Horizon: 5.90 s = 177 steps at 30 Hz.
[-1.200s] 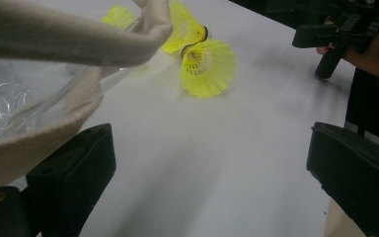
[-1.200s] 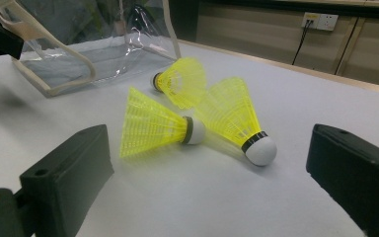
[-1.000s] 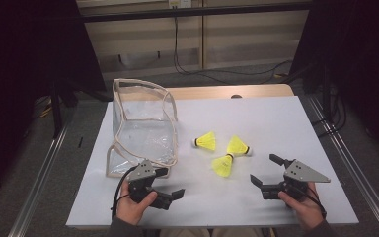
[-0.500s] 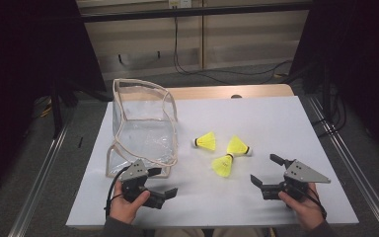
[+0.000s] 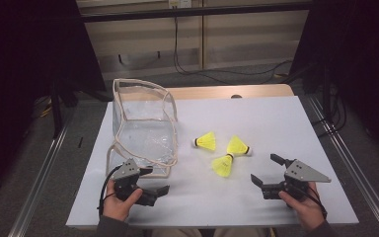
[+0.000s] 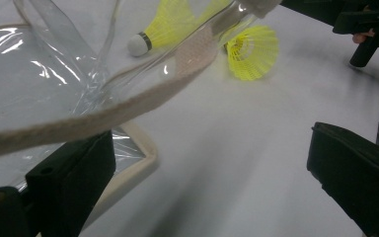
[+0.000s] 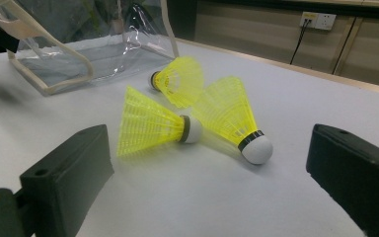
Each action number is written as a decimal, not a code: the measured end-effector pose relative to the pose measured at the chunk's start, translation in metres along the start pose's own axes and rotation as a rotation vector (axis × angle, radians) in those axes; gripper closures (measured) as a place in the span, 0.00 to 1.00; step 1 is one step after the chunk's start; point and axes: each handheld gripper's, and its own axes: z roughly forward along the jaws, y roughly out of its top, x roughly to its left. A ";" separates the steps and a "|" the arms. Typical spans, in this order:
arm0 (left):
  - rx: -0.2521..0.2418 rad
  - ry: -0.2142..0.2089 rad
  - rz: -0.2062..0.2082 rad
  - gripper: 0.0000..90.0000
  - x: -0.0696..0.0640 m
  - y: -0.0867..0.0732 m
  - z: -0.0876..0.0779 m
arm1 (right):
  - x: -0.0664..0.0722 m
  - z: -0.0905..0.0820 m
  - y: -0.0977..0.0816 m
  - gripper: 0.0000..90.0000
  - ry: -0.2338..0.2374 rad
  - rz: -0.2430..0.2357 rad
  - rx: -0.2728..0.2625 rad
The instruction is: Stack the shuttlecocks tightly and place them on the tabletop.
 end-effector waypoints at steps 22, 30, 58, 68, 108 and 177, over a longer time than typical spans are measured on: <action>-0.020 0.046 -0.035 0.05 0.015 -0.008 -0.012 | 0.000 0.004 0.002 0.03 0.000 -0.006 0.007; -0.011 0.065 -0.039 0.05 0.021 -0.009 -0.014 | -0.003 0.005 0.002 0.03 0.001 -0.003 0.011; -0.024 0.088 -0.038 0.05 0.026 -0.011 -0.018 | -0.013 0.021 0.014 0.03 -0.017 0.004 0.052; -0.020 0.089 -0.033 0.05 0.025 -0.010 -0.018 | -0.017 0.033 0.021 0.03 -0.022 -0.001 0.090; -0.009 0.095 -0.014 0.05 0.022 -0.009 -0.017 | -0.032 0.077 0.047 0.03 -0.077 0.010 0.240; 0.003 0.097 -0.008 0.05 0.022 -0.010 -0.013 | -0.042 0.120 0.062 0.91 -0.022 0.071 0.304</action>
